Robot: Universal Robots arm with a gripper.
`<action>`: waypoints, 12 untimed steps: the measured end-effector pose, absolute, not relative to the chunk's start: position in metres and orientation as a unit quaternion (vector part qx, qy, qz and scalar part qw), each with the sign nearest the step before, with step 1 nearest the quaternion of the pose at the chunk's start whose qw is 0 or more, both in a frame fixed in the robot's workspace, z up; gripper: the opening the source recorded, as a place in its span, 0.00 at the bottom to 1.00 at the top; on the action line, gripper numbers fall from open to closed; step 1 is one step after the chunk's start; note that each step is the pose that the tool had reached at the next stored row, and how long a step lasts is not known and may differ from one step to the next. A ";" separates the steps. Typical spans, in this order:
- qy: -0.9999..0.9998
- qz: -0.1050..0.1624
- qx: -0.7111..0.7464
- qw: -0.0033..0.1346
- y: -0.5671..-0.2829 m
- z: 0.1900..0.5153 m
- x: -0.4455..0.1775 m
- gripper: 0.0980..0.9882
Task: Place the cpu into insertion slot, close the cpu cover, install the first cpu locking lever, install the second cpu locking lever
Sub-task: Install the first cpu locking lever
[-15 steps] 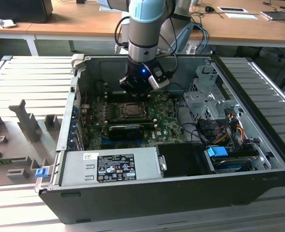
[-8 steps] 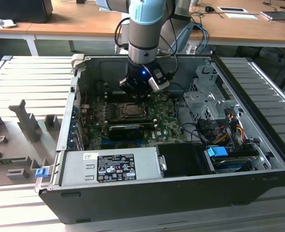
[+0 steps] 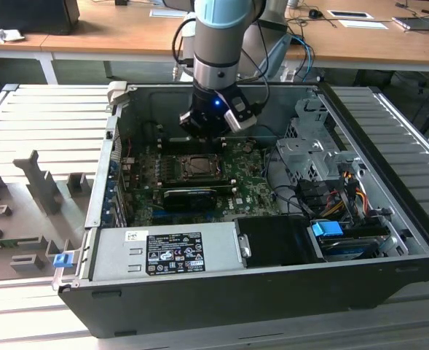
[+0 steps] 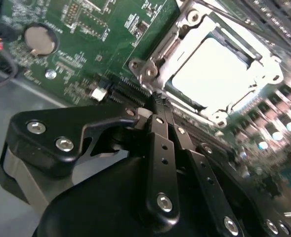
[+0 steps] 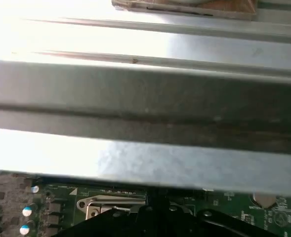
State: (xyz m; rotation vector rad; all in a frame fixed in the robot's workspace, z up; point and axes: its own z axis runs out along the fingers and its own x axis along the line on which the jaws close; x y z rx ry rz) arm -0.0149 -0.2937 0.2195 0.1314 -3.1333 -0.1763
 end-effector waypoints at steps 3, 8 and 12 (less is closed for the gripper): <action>-0.998 -0.056 0.042 0.000 -0.294 0.226 -0.015 0.01; -0.998 -0.056 0.042 0.000 -0.298 0.226 -0.015 0.01; -0.998 -0.056 0.042 0.000 -0.300 0.226 -0.015 0.01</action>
